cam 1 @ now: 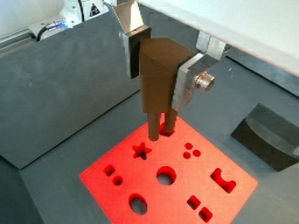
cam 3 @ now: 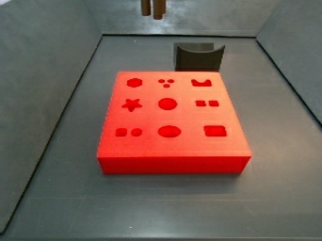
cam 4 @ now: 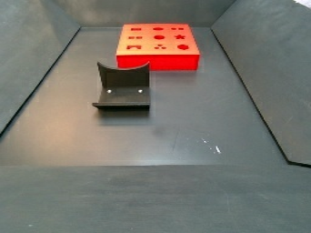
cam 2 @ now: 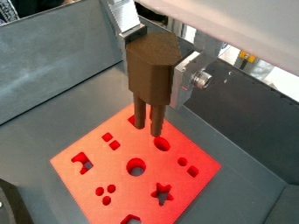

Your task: Insert the 3 prong object.

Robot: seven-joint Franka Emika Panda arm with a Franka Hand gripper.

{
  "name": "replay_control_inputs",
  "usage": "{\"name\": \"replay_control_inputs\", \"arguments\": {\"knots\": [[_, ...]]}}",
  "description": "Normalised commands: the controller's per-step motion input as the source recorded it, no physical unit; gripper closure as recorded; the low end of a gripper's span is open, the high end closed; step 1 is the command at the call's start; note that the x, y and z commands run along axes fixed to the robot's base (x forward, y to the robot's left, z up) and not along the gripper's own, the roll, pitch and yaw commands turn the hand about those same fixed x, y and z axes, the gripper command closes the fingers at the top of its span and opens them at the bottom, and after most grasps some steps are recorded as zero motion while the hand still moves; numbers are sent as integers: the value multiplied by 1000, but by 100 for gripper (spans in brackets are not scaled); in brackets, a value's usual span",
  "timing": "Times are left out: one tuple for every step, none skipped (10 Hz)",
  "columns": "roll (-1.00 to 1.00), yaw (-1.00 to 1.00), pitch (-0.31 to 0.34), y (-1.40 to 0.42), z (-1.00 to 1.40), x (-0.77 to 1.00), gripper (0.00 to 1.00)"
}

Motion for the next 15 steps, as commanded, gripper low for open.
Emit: {"name": "replay_control_inputs", "arguments": {"knots": [[0,-166,0,11,-34,357,100],[-9,-440,0,414,-329,474,100],[0,-523,0,406,-351,563,100],[0,-463,-16,409,-346,623,100],[0,-311,-39,580,-426,489,100],[0,-314,-19,586,-471,483,100],[17,-300,0,600,-506,451,100],[23,-203,-47,511,-626,109,100],[0,-120,-66,157,-800,-129,100],[0,0,-49,0,-766,-186,100],[87,9,-6,0,-586,-311,100],[121,11,0,14,-466,-134,100],[157,0,10,54,-243,0,100],[146,0,3,20,-271,129,100],[176,0,0,103,-329,189,100]]}}
